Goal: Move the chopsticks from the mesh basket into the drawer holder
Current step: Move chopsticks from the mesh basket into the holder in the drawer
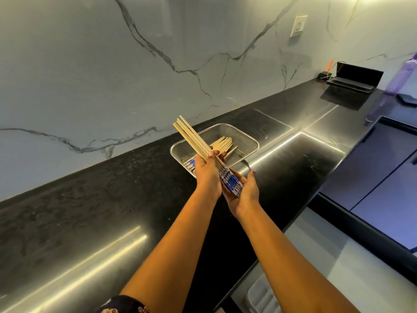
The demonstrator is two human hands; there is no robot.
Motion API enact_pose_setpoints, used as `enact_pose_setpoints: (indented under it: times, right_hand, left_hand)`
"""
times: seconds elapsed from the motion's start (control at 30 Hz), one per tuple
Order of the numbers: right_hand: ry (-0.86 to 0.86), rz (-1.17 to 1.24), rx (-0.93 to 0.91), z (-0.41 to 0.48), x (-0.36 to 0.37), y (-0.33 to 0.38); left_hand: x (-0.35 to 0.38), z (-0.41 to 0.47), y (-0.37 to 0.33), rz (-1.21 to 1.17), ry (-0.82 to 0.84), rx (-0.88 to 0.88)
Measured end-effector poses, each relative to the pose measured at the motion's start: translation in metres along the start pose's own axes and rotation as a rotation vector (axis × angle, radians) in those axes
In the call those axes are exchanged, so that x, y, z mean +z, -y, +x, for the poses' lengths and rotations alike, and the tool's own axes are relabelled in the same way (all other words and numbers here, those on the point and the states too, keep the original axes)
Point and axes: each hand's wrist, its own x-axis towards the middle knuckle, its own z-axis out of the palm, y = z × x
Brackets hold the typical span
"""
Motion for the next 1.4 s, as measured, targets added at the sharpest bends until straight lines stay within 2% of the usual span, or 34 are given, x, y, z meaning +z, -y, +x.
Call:
enact_pose_setpoints:
  times: [0.27,0.57,0.63,0.73,0.8,0.97,1.23,1.4]
  right_hand:
    - [0.018,-0.052,0.052,-0.043,-0.060,0.026]
    - [-0.105,-0.112,0.045,-0.103,-0.163,0.042]
    - [-0.147,-0.297,0.013,-0.116,-0.185,0.045]
    - [-0.126,-0.922,-0.091,-0.127,-0.225,0.049]
    - [-0.053,-1.225,-0.129,-0.133,-0.245,0.054]
    - [0.140,-1.541,-0.118,-0.140,-0.269,0.062]
    - [0.254,-1.533,-0.034,-0.127,-0.295,0.049]
    - [0.276,-1.476,0.038,-0.123,-0.313,0.034]
  left_hand:
    - [0.012,-0.055,0.039,-0.009,-0.016,0.015]
    - [0.011,-0.146,0.122,0.078,-0.016,-0.052]
    - [0.006,-0.158,0.141,0.106,-0.009,-0.062]
    - [-0.002,-0.173,0.169,0.156,0.002,-0.086]
    - [-0.008,-0.185,0.188,0.237,-0.009,-0.127]
    - [-0.026,-0.203,0.230,0.369,0.001,-0.256]
    - [-0.054,-0.217,0.262,0.303,0.028,-0.424]
    - [-0.073,-0.218,0.274,0.313,-0.066,-0.494]
